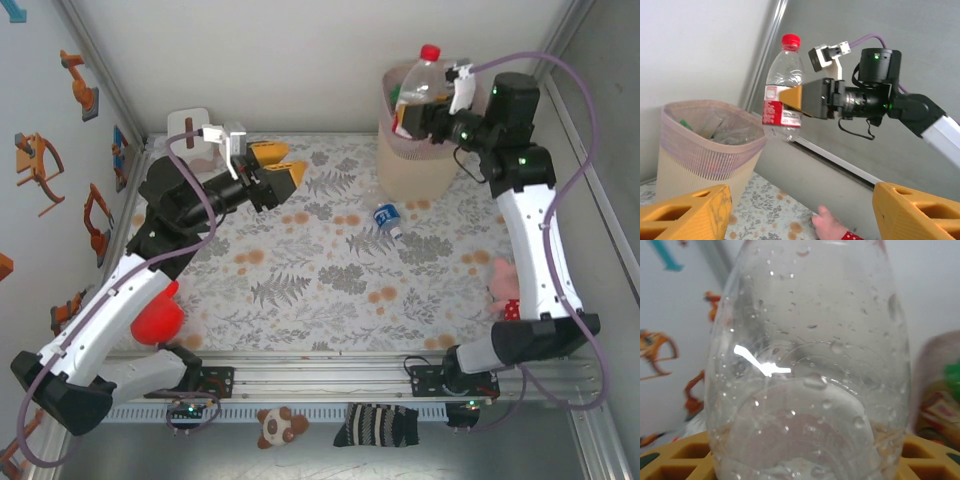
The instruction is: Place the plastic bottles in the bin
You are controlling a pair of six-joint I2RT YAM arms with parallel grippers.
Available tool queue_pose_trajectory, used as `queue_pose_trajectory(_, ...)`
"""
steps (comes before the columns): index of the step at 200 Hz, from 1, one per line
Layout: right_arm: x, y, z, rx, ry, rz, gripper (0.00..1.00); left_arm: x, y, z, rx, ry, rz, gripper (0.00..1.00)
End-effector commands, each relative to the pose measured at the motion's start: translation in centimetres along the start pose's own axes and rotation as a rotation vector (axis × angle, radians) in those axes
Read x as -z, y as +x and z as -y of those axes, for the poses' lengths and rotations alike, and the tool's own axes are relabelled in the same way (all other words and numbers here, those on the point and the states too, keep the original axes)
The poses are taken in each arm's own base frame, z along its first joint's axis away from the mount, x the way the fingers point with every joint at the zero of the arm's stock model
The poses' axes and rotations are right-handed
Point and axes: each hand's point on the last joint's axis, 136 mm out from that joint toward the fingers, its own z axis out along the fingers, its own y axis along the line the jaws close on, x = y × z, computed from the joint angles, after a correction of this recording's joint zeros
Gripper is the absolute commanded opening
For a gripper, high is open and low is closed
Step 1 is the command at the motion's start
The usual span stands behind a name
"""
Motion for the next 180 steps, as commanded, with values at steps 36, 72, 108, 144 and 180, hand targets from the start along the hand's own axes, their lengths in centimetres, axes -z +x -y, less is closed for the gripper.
queue_pose_trajectory(36, -3.3, -2.7, 10.3, -0.005, 0.373, 0.041, 0.52, 1.1, -0.1, -0.3, -0.038, -0.044, 0.005, 0.74)
queue_pose_trajectory(72, -6.8, 0.3, 13.8, -0.054, 0.412, -0.086, 0.52, 1.2, 0.3, -0.7, -0.035, -0.062, -0.003, 0.74)
queue_pose_trajectory(108, -8.5, 3.9, 16.0, -0.062, 0.448, -0.185, 0.52, 1.2, 0.7, -1.1, -0.028, -0.072, -0.009, 0.74)
queue_pose_trajectory(144, -9.4, 7.3, 17.1, -0.064, 0.454, -0.297, 0.55, 1.2, 0.8, -1.3, -0.028, -0.082, -0.01, 0.74)
queue_pose_trajectory(180, -8.9, 6.5, 17.1, -0.048, 0.47, -0.283, 0.67, 1.3, 0.7, -1.3, -0.03, -0.082, -0.007, 0.74)
